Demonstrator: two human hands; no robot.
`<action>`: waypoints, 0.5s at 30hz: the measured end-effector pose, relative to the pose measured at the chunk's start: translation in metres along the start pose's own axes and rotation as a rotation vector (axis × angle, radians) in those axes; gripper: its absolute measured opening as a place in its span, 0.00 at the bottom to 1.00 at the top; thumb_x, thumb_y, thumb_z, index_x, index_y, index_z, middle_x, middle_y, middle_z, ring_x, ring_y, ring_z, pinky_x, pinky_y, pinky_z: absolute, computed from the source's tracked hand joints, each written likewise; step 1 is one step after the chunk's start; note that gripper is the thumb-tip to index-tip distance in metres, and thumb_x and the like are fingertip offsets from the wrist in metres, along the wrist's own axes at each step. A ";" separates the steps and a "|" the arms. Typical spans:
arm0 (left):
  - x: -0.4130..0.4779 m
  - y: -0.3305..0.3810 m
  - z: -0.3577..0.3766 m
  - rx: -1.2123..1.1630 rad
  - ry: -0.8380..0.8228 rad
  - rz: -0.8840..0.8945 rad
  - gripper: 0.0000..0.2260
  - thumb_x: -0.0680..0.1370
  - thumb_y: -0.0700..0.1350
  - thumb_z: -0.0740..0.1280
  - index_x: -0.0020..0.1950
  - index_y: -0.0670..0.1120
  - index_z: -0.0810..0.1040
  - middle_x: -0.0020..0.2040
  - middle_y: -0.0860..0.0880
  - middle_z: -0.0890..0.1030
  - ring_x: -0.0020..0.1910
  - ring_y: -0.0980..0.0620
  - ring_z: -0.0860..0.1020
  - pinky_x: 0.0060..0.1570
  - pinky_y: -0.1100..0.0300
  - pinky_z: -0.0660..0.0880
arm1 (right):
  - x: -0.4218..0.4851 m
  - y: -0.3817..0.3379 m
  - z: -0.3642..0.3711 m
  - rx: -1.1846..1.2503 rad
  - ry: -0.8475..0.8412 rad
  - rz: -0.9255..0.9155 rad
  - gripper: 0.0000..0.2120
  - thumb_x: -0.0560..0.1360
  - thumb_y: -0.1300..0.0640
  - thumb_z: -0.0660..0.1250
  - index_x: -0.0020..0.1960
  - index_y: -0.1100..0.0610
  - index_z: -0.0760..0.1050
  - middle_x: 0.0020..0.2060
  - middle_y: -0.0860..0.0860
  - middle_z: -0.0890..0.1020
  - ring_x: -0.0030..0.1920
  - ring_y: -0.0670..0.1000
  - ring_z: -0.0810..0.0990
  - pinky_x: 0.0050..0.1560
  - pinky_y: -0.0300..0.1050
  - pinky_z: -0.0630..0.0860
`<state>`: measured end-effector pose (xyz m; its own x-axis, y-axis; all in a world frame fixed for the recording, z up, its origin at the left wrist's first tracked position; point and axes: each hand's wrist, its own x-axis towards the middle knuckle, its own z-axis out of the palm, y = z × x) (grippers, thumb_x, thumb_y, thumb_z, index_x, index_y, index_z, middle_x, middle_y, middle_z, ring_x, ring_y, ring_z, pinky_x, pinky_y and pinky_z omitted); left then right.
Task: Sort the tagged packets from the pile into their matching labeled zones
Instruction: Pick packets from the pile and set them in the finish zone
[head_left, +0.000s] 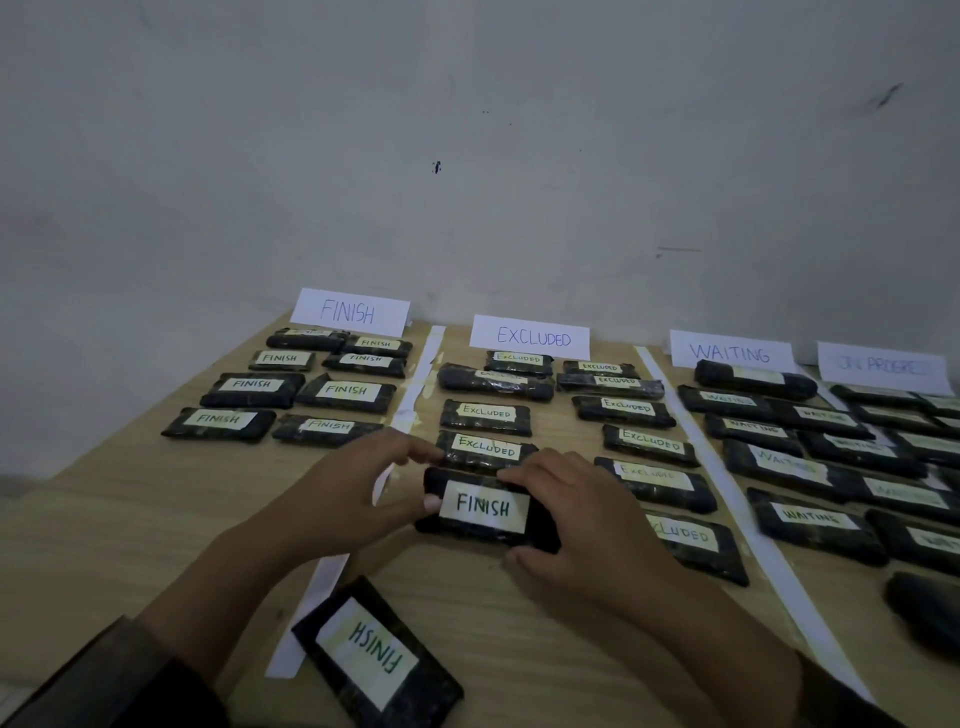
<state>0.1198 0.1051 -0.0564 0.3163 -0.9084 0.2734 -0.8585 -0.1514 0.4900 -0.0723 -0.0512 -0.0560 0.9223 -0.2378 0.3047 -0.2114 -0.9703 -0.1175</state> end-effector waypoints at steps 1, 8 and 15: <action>-0.003 -0.003 -0.004 0.036 0.022 0.005 0.28 0.65 0.74 0.58 0.60 0.64 0.70 0.56 0.69 0.71 0.56 0.70 0.70 0.52 0.75 0.65 | 0.005 0.000 -0.001 -0.008 -0.003 -0.012 0.32 0.68 0.41 0.69 0.70 0.46 0.66 0.60 0.42 0.72 0.58 0.46 0.70 0.50 0.40 0.64; -0.033 -0.035 -0.032 0.263 0.053 -0.084 0.32 0.66 0.71 0.56 0.64 0.57 0.73 0.60 0.62 0.74 0.59 0.62 0.72 0.55 0.67 0.69 | 0.049 -0.016 0.005 -0.004 -0.010 -0.057 0.32 0.70 0.41 0.69 0.71 0.46 0.63 0.63 0.43 0.70 0.62 0.46 0.68 0.56 0.42 0.65; -0.066 -0.057 -0.055 0.410 0.058 -0.229 0.35 0.64 0.71 0.51 0.67 0.58 0.70 0.66 0.57 0.72 0.64 0.57 0.71 0.60 0.60 0.69 | 0.095 -0.049 0.022 0.019 -0.023 -0.124 0.31 0.70 0.41 0.69 0.70 0.48 0.65 0.61 0.45 0.72 0.61 0.48 0.70 0.56 0.45 0.68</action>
<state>0.1705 0.1953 -0.0570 0.5280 -0.8122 0.2482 -0.8489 -0.4971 0.1794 0.0324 -0.0252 -0.0417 0.9482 -0.1151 0.2962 -0.0895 -0.9911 -0.0988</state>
